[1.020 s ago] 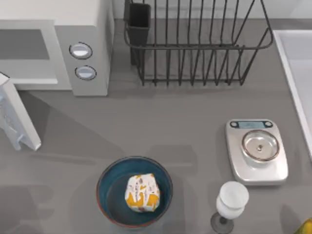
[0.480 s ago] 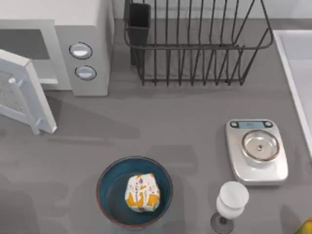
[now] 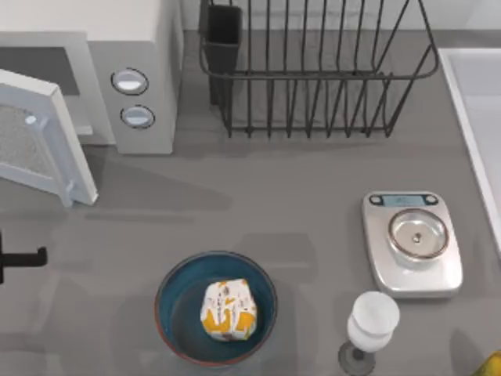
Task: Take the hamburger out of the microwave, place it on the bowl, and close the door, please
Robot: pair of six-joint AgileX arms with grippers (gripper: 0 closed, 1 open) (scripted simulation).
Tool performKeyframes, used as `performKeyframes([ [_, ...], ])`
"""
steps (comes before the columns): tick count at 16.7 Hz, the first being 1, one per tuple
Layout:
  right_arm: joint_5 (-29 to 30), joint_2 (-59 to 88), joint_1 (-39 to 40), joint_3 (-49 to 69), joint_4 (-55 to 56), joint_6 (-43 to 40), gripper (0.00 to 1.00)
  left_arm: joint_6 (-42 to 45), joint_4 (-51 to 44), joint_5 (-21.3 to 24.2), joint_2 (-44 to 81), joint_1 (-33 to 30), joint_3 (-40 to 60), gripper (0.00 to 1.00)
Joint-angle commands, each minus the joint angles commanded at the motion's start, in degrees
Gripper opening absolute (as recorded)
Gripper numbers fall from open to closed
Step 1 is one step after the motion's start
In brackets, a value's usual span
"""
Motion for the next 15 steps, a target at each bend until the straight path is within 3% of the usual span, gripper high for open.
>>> performKeyframes([
  [8,0.0,0.0,0.0,0.0,0.0,0.0,1.0,-1.3,1.2,-1.0,1.8,-1.2,1.5,0.0],
  [15,0.0,0.0,0.0,0.0,0.0,0.0,1.0,-2.0,9.2,-1.9,22.8,-2.7,13.0,0.0],
])
